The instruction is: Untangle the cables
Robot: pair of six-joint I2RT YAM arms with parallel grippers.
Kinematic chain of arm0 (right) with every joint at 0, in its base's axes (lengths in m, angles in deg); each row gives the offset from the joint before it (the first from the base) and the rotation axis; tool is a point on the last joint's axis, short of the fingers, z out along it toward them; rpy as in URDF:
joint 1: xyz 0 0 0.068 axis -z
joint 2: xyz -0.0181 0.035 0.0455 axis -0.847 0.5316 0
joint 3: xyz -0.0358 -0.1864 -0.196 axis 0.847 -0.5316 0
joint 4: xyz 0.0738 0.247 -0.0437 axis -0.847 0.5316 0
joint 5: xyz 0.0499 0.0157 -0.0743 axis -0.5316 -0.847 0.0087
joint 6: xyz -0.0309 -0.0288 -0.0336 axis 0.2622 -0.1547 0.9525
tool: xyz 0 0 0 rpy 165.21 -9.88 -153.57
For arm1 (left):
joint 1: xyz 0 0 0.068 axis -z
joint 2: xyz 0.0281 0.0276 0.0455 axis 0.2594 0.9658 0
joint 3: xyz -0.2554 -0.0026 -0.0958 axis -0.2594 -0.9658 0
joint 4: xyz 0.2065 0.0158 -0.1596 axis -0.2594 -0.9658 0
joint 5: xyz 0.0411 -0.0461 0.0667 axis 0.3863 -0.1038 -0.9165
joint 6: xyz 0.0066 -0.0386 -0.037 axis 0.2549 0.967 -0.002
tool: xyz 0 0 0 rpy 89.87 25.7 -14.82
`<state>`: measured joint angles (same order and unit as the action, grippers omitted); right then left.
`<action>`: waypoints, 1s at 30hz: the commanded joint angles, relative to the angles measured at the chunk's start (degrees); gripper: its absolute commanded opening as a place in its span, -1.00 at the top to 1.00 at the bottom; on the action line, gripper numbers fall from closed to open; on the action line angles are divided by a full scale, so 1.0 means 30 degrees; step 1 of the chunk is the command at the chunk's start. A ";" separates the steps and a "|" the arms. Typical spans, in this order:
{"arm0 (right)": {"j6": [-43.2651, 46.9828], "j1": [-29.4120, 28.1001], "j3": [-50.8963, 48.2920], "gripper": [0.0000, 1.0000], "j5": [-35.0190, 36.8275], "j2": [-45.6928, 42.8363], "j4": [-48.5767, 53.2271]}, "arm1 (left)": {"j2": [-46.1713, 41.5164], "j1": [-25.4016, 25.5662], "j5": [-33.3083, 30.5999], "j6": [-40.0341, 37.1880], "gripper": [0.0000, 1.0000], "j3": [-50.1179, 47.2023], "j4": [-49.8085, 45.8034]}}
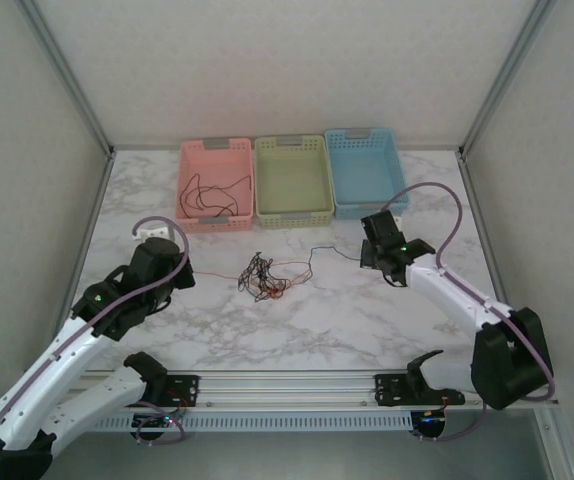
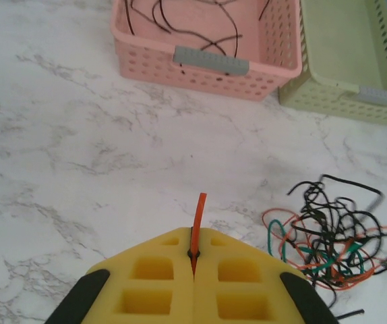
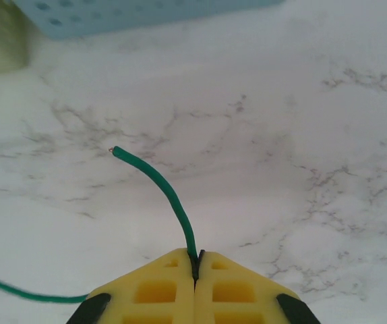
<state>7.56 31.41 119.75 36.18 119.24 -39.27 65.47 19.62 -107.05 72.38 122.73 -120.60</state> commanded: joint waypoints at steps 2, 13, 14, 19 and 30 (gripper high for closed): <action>0.0038 0.0133 -0.0024 1.00 -0.1993 -0.2472 -0.1327 | 0.0187 -0.0157 0.1002 0.0630 1.00 -0.1155 0.0767; 0.0180 0.0112 0.1502 1.00 -0.7813 -0.3250 -0.2379 | 0.1547 0.0128 0.2659 0.1400 1.00 -0.2619 0.2815; -0.0280 0.0110 0.1467 1.00 -0.7854 -0.3189 -0.2607 | 0.1675 0.0216 0.2961 0.1400 1.00 -0.2656 0.3023; -0.1764 0.0079 0.1582 1.00 -1.0015 -0.2420 -0.3825 | 0.2156 0.0632 0.3203 0.1517 1.00 -0.2965 0.3383; -0.2941 -0.0972 0.3246 1.00 -1.1384 -0.1081 -0.3486 | 0.2634 0.0871 0.3174 0.1458 1.00 -0.3004 0.3601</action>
<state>0.17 29.59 126.20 4.05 115.35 -49.69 72.77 21.63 -98.26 75.94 113.87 -111.01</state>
